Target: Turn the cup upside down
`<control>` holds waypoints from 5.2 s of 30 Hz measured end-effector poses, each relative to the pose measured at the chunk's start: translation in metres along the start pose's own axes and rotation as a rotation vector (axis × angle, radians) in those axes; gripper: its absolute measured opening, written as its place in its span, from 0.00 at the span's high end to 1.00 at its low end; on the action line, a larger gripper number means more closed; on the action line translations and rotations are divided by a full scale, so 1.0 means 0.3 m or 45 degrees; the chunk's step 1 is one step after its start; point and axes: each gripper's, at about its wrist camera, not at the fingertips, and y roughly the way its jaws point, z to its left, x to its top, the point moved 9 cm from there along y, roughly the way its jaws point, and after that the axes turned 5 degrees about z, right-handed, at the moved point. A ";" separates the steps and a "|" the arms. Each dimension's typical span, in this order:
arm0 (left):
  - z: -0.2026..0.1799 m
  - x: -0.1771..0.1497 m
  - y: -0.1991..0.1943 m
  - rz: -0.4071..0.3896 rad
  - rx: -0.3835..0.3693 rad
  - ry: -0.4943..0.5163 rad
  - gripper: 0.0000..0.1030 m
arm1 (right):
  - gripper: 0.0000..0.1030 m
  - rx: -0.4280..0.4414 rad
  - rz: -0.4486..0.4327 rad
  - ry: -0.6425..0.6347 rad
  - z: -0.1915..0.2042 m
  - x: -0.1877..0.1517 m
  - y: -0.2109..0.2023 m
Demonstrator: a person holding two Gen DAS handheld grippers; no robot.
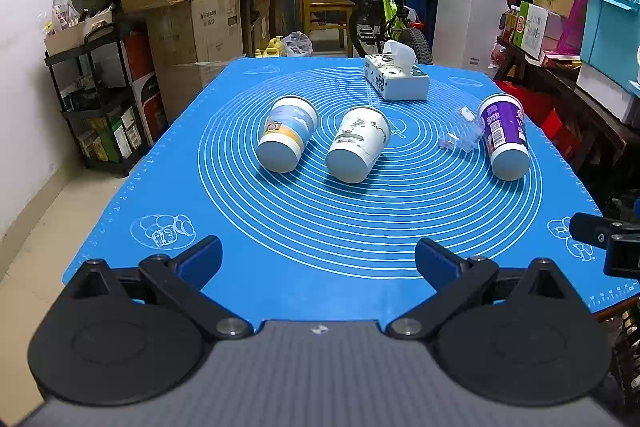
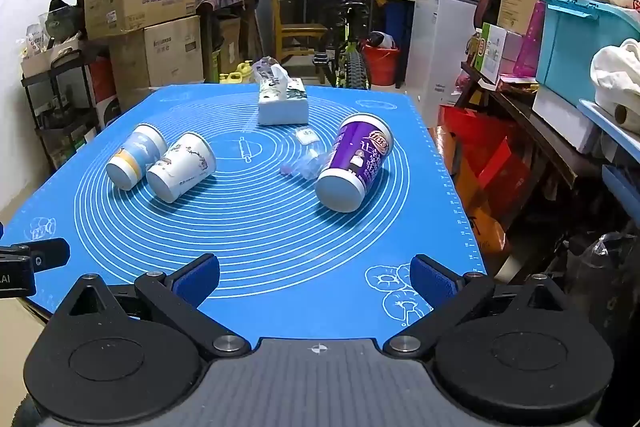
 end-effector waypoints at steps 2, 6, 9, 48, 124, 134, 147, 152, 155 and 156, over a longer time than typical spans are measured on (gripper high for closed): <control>0.009 -0.001 0.003 0.000 0.004 0.003 0.02 | 0.02 0.002 0.002 0.002 0.001 0.001 0.002; -0.006 0.007 0.008 -0.002 0.022 0.018 0.02 | 0.02 0.001 0.003 0.004 0.004 -0.001 0.003; -0.006 0.012 0.008 -0.005 0.036 0.032 0.02 | 0.02 0.003 0.008 0.004 0.007 -0.002 0.009; -0.039 0.003 0.014 -0.010 0.041 0.072 0.02 | 0.02 0.010 0.017 0.013 0.006 -0.011 0.023; 0.134 0.313 0.402 0.005 -0.018 -0.028 0.41 | 0.02 0.058 0.000 0.072 -0.015 0.152 0.272; -0.146 0.206 0.255 -0.027 -0.130 0.026 0.41 | 0.02 0.038 0.014 0.094 -0.090 0.102 0.218; -0.346 0.057 0.399 0.099 -0.144 0.015 0.41 | 0.02 0.010 0.071 0.125 -0.197 0.025 0.221; -0.350 0.024 0.402 0.106 -0.159 0.035 0.40 | 0.02 0.016 0.096 0.116 -0.196 0.011 0.237; -0.351 0.025 0.395 0.092 -0.151 0.040 0.22 | 0.02 0.015 0.102 0.099 -0.181 0.010 0.238; -0.346 0.027 0.389 0.081 -0.141 0.039 0.17 | 0.02 0.014 0.100 0.091 -0.177 0.011 0.237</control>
